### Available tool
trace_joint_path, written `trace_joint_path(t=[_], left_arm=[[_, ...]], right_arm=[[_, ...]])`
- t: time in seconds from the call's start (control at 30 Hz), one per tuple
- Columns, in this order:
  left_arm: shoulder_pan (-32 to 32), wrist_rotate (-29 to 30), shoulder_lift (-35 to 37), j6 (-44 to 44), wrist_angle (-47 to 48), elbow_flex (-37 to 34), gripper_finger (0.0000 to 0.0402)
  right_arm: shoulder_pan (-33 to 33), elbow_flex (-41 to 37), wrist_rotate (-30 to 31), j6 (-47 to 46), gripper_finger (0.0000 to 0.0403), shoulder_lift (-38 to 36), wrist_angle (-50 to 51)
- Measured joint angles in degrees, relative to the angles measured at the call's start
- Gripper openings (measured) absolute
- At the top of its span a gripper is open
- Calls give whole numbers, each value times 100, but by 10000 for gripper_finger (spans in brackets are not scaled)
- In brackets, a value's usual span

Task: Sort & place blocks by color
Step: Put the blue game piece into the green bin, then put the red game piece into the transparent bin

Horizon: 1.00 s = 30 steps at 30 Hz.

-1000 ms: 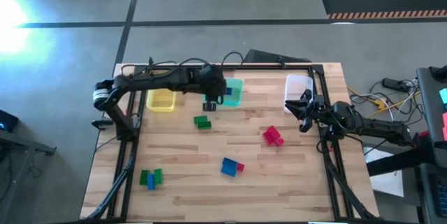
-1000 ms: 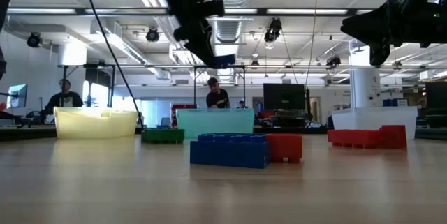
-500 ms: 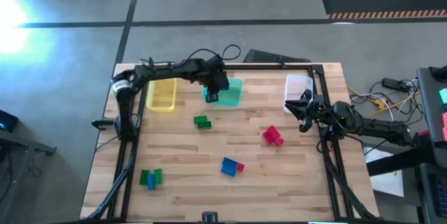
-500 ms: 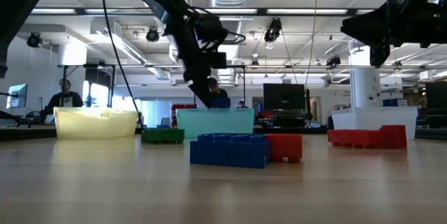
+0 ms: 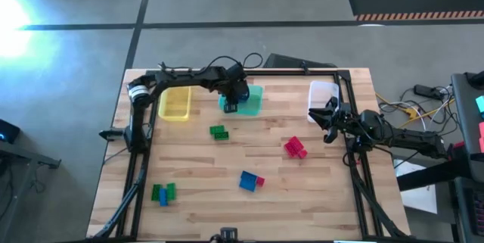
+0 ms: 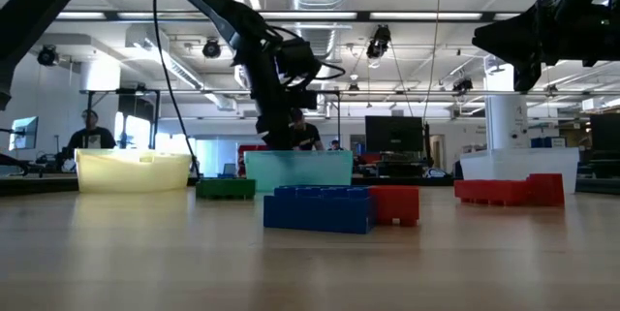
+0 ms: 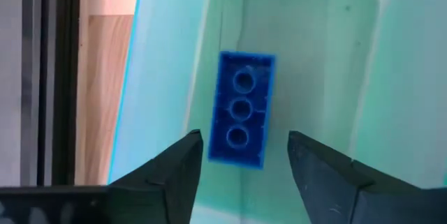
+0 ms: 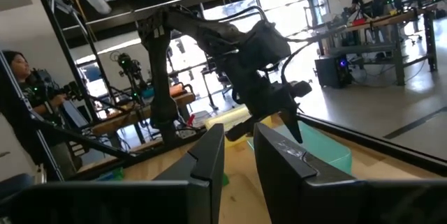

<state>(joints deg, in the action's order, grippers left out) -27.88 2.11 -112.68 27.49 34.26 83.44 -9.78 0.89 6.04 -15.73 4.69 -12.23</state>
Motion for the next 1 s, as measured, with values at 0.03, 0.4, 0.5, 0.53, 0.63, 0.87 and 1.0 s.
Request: trace_joint_path(t=[0.03, 0.4, 0.5, 0.53, 0.63, 0.87, 1.0], left_arm=[[2, 2, 10, -2, -2, 0, 199], [161, 110, 348, -703, 13, 113, 206], [355, 155, 646, -1378, -87, 69, 207], [456, 154, 762, -1527, -144, 25, 207], [843, 231, 1101, -1861, -390, -127, 207], [1953, 741, 2018, -2238, -1629, -962, 208], [2608, 1075, 2560, -2410, -2579, -1646, 208]], right_arm=[[0, 0, 0, 0, 68, 0, 0], [0, 0, 7, -6, 68, 0, -2], [0, 0, 11, -9, 68, 0, 0], [0, 0, 11, -11, 68, 0, 0], [0, 0, 9, -15, 68, 4, 0], [2, 0, -137, 48, 68, 74, -13], [41, -2, -178, 183, 68, 106, -57]])
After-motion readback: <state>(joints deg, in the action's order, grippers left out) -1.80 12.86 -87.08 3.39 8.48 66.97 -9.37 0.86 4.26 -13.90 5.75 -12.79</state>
